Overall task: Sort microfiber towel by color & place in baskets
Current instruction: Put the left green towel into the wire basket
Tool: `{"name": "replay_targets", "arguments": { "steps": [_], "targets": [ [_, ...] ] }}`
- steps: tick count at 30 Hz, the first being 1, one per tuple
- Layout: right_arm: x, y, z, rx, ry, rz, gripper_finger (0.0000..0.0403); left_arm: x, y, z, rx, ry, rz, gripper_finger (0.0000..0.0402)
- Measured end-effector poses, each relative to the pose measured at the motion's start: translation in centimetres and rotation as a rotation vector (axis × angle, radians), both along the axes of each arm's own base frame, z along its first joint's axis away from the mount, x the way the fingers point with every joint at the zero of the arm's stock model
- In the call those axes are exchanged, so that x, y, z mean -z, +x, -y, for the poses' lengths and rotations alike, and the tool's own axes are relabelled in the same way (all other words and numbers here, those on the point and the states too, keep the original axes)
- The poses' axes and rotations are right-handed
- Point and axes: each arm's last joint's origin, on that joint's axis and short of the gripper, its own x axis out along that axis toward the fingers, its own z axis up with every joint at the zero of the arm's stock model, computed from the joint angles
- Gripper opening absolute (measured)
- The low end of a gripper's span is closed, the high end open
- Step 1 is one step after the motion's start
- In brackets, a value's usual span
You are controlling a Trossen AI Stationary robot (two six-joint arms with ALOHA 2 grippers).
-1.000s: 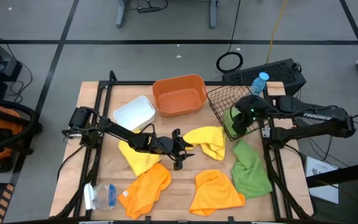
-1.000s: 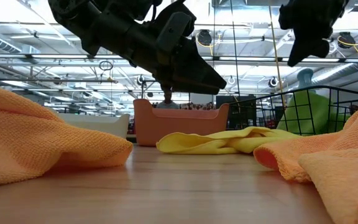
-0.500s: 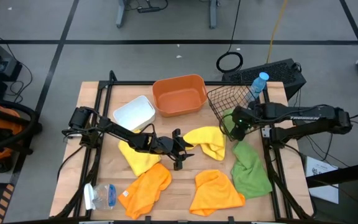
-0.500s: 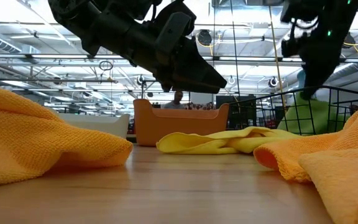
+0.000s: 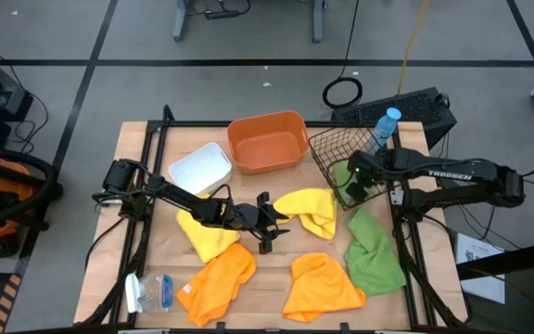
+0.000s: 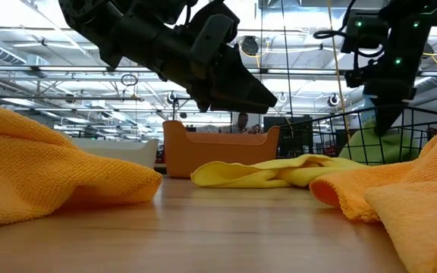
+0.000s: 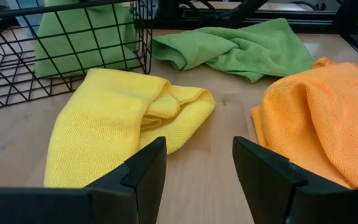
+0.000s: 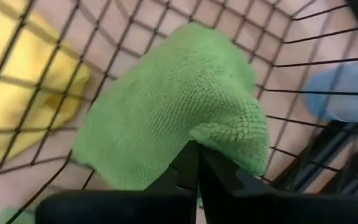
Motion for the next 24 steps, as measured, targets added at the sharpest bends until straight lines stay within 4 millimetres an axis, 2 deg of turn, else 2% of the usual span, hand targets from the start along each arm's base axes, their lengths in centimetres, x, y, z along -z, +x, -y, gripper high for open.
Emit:
{"name": "replay_targets", "arguments": {
  "steps": [6,13,19,24],
  "targets": [
    [1.1,0.7,0.9,0.044,-0.025,0.041,0.0001,0.0,0.0,0.0,0.0,0.0,0.0,0.0192],
    [2.2,1.0,1.6,0.074,0.003,-0.018,0.0,0.0,0.0,0.1,0.002,0.001,-0.003,0.0192],
    [2.3,0.4,1.7,0.127,0.02,-0.069,0.0,0.1,-0.1,0.2,0.004,0.002,-0.007,0.0192],
    [0.9,0.1,1.5,0.166,0.023,-0.05,0.0017,0.1,-0.1,0.1,0.004,0.003,-0.011,0.0192]
  ]
}}
